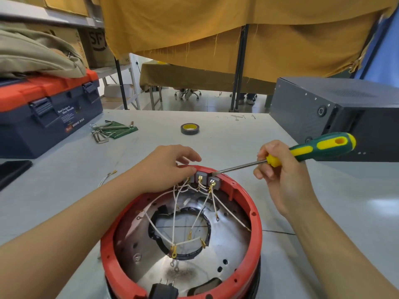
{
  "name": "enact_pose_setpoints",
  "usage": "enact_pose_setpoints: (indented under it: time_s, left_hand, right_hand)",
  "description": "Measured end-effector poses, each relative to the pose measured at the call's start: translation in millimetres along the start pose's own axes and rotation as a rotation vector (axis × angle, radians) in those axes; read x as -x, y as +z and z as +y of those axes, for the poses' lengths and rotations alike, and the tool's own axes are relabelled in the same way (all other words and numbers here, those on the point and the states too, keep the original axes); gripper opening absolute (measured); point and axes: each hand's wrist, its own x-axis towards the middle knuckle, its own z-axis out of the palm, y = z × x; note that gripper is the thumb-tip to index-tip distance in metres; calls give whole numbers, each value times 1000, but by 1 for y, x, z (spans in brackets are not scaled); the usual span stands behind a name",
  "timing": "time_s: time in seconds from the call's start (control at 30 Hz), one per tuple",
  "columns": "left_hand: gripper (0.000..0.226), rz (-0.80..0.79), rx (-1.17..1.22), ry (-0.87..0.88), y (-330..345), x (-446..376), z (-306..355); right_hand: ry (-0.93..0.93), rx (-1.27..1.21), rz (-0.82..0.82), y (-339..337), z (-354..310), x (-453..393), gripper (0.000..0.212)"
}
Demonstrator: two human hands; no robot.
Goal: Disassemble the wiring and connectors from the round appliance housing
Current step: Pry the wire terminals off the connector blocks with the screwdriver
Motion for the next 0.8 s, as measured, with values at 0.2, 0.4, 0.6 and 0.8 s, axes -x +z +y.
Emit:
enact_pose_setpoints:
  time_s: [0.2, 0.4, 0.6, 0.8]
  left_hand:
    - [29, -17, -127, 11, 5, 6, -3]
    - [25, -44, -53, 74, 11, -1, 3]
    - [23, -106, -6, 109, 13, -8, 9]
    - [24, -32, 17, 130, 21, -6, 6]
  right_hand:
    - [-69, 144, -10, 4, -4, 4, 26]
    - [-183, 327, -99, 6, -10, 9, 28]
    - [-283, 424, -143, 1, -19, 9, 20]
    - [-280, 443, -232, 1, -19, 12, 18]
